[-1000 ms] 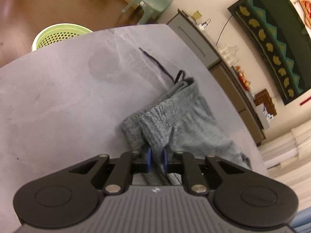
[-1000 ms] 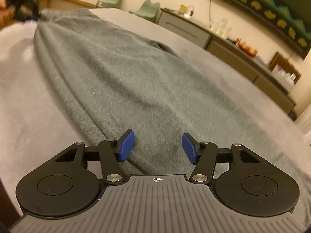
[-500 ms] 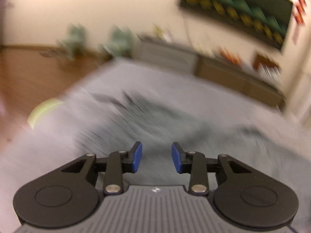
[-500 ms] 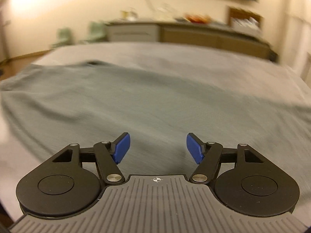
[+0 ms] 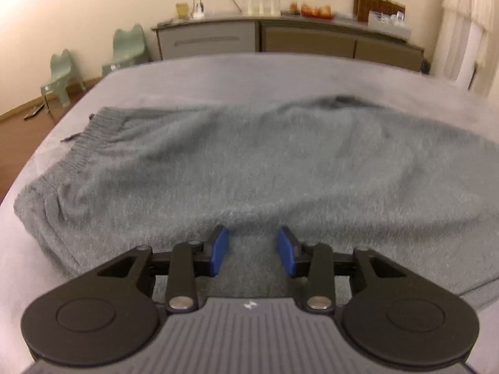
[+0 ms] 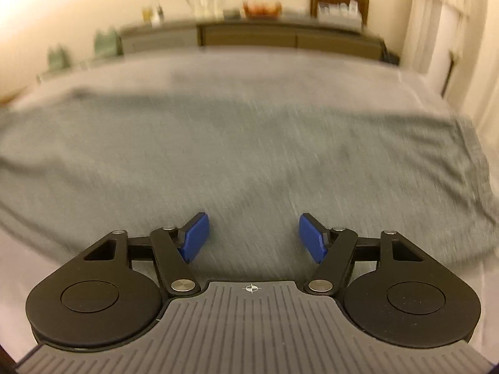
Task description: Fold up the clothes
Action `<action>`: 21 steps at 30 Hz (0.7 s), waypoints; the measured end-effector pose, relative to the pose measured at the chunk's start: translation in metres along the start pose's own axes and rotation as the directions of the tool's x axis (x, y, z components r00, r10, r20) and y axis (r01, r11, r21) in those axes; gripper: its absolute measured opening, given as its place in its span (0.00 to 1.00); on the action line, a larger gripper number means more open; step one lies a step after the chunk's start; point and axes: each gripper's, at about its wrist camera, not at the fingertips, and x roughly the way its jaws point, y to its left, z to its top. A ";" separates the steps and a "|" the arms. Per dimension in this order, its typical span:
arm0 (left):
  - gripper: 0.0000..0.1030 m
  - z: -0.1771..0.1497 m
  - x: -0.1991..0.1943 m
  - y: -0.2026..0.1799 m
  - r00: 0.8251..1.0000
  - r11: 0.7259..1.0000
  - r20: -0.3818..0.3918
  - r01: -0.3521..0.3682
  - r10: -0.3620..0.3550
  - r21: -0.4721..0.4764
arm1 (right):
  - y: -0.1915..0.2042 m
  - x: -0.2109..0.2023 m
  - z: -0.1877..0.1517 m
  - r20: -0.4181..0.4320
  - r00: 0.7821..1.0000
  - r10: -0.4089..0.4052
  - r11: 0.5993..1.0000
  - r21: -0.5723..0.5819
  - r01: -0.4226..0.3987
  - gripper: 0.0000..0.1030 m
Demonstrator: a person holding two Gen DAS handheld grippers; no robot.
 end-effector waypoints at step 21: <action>0.41 0.008 -0.010 -0.058 0.994 0.996 0.062 0.090 -0.091 0.017 | -0.212 -0.061 -0.053 0.002 0.952 -0.305 0.688 0.692 0.219 0.75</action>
